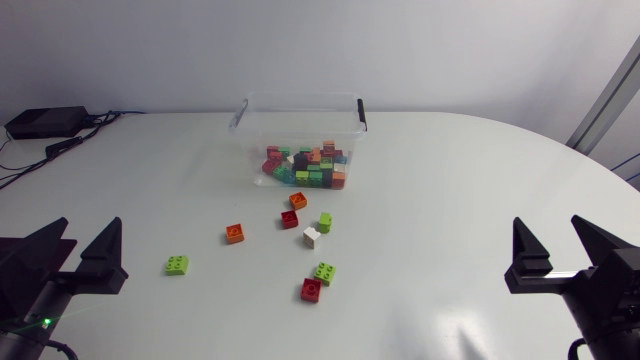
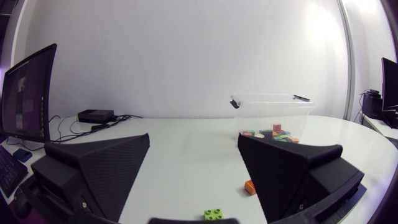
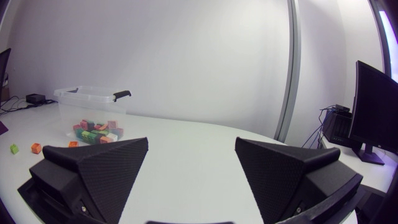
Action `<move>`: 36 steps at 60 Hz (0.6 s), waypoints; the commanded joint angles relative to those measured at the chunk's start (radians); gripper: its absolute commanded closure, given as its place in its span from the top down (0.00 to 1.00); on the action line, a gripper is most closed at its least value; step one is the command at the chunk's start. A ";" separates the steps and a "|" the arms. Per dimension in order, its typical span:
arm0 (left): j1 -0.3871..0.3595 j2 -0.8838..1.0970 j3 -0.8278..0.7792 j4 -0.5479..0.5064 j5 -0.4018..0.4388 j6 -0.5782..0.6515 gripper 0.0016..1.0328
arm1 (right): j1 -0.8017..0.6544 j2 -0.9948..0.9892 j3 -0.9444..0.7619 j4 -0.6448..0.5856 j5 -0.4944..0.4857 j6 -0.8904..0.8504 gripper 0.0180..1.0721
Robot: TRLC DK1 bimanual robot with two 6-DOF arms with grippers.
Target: Place the duplo bricks in the container
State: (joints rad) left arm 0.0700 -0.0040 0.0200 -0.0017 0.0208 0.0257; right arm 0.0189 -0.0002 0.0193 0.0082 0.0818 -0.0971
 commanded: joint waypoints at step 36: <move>-0.035 0.072 0.110 0.002 0.004 -0.004 0.94 | 0.010 0.006 0.028 0.029 -0.002 0.004 0.95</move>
State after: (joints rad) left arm 0.0486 0.0223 0.0608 -0.0032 0.0208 0.0261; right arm 0.0193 0.0006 0.0200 0.0288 0.0792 -0.0975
